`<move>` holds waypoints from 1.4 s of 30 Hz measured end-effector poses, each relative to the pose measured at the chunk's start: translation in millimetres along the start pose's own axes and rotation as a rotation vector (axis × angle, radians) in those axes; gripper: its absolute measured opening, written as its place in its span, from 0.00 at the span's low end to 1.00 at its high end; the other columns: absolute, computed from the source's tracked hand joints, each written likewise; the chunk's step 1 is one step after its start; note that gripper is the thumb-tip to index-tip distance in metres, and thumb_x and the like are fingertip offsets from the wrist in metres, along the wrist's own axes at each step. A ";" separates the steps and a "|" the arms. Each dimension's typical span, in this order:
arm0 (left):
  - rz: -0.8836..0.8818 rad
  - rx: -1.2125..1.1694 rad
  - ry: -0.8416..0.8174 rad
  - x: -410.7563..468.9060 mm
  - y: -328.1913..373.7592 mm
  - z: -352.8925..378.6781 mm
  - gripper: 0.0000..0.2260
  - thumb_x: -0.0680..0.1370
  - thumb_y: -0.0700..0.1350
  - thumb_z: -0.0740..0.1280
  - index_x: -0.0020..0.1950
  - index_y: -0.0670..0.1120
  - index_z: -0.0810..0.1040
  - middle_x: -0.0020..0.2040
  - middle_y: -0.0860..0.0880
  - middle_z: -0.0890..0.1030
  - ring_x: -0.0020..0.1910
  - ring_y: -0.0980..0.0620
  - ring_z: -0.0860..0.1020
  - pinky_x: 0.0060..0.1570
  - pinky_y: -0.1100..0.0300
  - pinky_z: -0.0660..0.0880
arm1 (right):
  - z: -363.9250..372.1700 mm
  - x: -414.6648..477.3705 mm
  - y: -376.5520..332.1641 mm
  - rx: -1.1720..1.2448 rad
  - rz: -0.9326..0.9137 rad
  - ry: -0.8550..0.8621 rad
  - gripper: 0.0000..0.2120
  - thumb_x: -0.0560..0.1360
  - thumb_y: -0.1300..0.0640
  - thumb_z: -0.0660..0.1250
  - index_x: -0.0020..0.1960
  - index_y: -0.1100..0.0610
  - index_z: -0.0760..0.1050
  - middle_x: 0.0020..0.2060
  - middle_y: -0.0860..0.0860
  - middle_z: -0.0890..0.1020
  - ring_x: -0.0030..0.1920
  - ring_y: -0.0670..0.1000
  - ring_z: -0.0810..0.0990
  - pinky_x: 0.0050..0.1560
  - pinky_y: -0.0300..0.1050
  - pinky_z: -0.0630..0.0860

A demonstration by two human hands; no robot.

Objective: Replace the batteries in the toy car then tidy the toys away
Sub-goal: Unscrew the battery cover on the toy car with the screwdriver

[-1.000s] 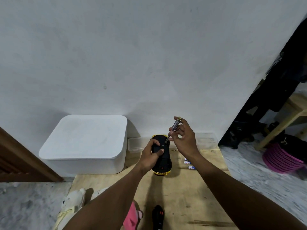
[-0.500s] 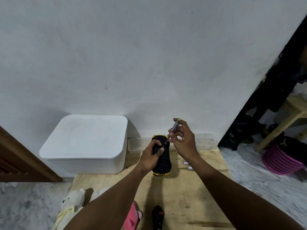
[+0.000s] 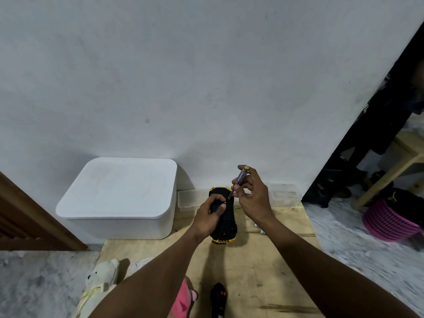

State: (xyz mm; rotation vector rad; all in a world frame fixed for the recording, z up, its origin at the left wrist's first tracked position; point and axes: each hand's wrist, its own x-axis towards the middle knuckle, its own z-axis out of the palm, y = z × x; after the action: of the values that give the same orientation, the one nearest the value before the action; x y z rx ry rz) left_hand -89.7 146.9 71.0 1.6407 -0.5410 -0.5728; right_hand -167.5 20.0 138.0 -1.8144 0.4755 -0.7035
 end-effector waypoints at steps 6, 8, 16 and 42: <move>-0.037 0.028 -0.002 4.9 2.0 -0.9 0.05 0.75 0.51 0.66 0.49 0.57 0.77 0.47 0.56 0.81 0.48 0.51 0.78 0.54 0.46 0.76 | 0.3 2.8 -4.7 0.043 -0.007 0.014 0.24 0.76 0.70 0.65 0.65 0.47 0.72 0.43 0.52 0.82 0.43 0.54 0.83 0.46 0.62 0.82; -0.025 0.046 -0.002 6.6 2.3 -0.6 0.05 0.75 0.51 0.66 0.50 0.56 0.77 0.46 0.57 0.81 0.48 0.51 0.78 0.54 0.45 0.76 | 0.9 2.4 -4.6 0.031 -0.008 0.002 0.25 0.76 0.70 0.65 0.65 0.47 0.71 0.43 0.52 0.82 0.44 0.53 0.83 0.45 0.62 0.83; 0.005 0.037 -0.011 9.8 0.7 -3.4 0.02 0.78 0.46 0.67 0.49 0.53 0.76 0.47 0.54 0.80 0.47 0.53 0.77 0.51 0.50 0.75 | 5.0 1.6 -2.2 0.027 -0.003 0.020 0.23 0.76 0.68 0.66 0.65 0.46 0.72 0.44 0.51 0.82 0.43 0.52 0.84 0.46 0.62 0.82; -0.013 -0.012 -0.048 15.8 -3.0 -5.9 0.06 0.80 0.43 0.64 0.50 0.54 0.76 0.49 0.53 0.81 0.46 0.54 0.77 0.51 0.53 0.76 | 9.3 3.1 -0.3 -0.070 -0.099 -0.126 0.31 0.77 0.71 0.60 0.71 0.43 0.65 0.44 0.49 0.80 0.46 0.51 0.80 0.49 0.57 0.82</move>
State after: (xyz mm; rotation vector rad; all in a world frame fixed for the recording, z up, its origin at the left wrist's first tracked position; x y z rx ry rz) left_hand -73.8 141.6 67.7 1.6233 -0.5609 -0.6256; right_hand -159.0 24.8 136.7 -1.9455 0.3328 -0.6416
